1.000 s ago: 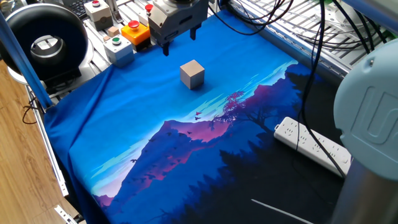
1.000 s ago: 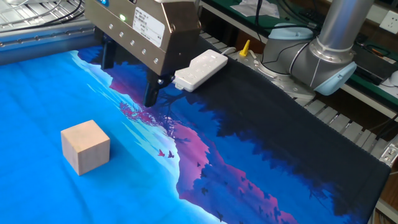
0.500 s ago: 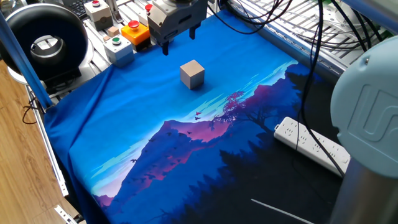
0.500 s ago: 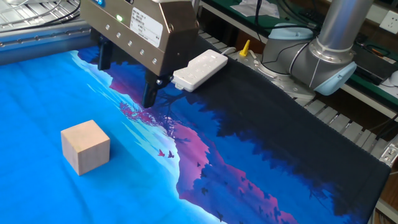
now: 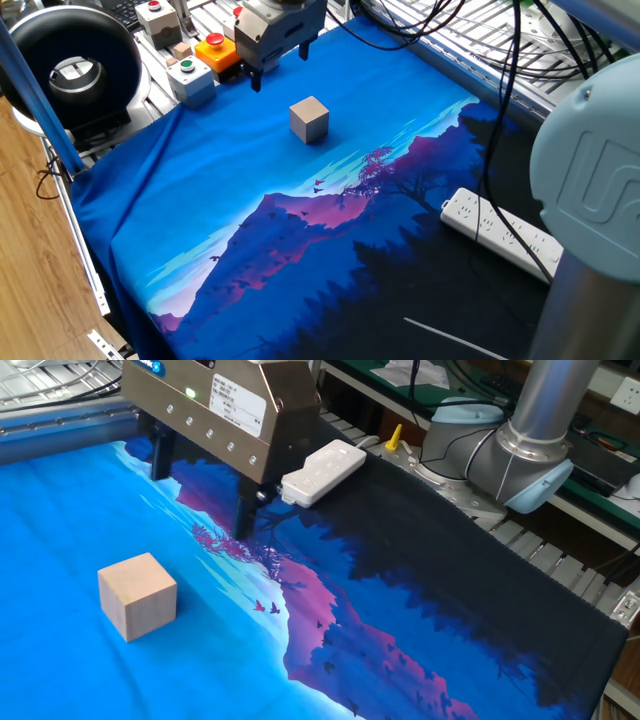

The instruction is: Approach and touch the side of the small block

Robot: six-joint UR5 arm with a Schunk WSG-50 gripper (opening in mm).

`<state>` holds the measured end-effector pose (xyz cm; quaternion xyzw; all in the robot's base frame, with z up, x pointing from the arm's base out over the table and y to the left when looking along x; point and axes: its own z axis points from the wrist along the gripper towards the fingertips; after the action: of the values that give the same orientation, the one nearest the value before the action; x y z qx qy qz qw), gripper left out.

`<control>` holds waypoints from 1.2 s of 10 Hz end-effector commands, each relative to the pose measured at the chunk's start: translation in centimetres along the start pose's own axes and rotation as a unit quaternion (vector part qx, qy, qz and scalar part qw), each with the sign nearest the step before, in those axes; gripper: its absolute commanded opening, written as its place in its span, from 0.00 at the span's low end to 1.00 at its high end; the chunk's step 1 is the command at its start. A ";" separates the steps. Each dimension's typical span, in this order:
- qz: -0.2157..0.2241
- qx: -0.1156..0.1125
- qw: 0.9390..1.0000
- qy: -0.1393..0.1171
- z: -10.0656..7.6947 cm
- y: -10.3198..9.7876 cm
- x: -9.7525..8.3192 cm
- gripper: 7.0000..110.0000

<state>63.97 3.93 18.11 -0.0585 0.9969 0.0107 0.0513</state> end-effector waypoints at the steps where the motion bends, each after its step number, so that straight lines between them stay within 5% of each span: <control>1: -0.007 -0.013 1.000 -0.007 0.0 0.5 -0.4 0.97; 4: 0.007 -0.001 1.000 -0.002 0.1 -0.1 -0.2 0.97; 5: 0.022 0.022 1.000 0.000 0.1 -1.1 -0.2 0.36; 12: 0.037 0.029 0.999 0.009 0.4 -1.4 0.2 0.36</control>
<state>64.01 2.43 17.66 -0.0272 0.9984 -0.0209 0.0444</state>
